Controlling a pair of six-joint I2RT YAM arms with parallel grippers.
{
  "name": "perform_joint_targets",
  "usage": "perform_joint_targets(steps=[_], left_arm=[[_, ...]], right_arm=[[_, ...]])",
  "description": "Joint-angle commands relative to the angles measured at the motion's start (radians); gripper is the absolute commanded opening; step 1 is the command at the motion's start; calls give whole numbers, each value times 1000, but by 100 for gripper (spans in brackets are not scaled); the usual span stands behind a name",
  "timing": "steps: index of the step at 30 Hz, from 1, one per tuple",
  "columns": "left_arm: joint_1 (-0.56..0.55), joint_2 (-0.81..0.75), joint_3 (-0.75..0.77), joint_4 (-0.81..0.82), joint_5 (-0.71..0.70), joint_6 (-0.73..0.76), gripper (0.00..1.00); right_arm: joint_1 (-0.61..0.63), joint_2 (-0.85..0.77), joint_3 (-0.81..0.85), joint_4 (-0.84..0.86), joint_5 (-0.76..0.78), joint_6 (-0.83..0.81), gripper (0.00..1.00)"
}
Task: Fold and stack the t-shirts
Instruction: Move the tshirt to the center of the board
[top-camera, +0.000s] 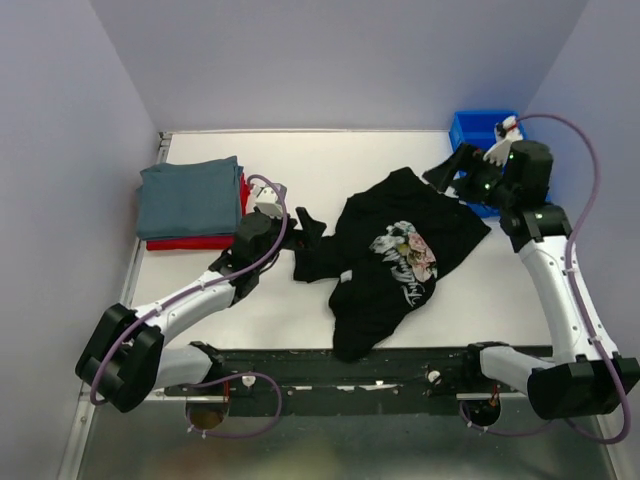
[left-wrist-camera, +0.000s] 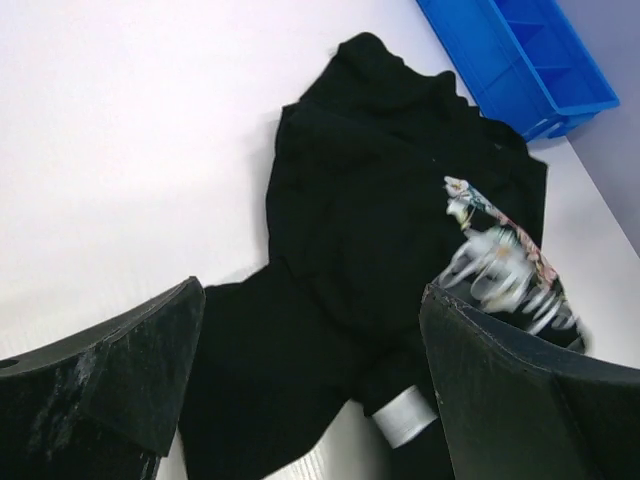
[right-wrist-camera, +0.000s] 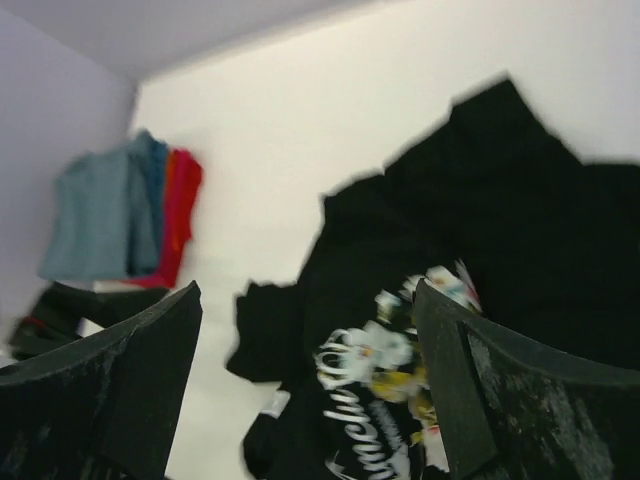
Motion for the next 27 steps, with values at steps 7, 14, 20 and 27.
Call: perform_joint_targets(steps=[7,14,20,27], left_arm=[[-4,92,36,6,106,-4,99],[-4,247,180,-213,21,-34,91],[-4,357,268,-380,-42,-62,88],[-6,397,286,-498,-114,-88,85]], right_arm=[[40,-61,-394,36,-11,-34,83],[53,-93,-517,24,62,-12,80],[54,-120,-563,-45,271,61,82],[54,-161,-673,-61,337,150,79]])
